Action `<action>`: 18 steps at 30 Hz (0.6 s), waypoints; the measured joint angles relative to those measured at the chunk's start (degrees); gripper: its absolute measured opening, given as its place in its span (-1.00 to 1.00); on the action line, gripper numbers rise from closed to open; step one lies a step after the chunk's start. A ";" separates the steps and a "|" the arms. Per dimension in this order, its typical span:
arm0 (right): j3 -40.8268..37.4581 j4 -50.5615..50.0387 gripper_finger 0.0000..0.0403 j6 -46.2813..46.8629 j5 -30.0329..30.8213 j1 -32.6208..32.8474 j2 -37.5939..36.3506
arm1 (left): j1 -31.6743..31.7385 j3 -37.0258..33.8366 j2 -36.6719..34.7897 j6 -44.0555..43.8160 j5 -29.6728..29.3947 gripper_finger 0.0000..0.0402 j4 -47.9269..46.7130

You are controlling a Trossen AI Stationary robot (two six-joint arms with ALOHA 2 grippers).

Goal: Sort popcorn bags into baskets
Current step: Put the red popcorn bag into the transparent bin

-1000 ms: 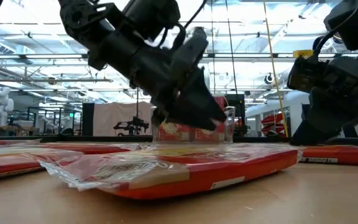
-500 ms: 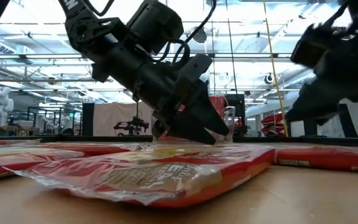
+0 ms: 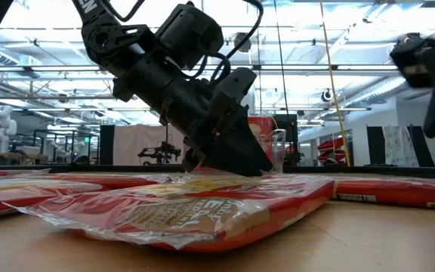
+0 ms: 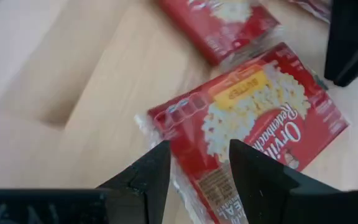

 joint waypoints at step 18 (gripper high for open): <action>7.53 -6.99 -0.05 -10.07 11.32 3.05 17.71 | 1.74 0.00 -0.01 -0.27 0.73 -0.07 2.28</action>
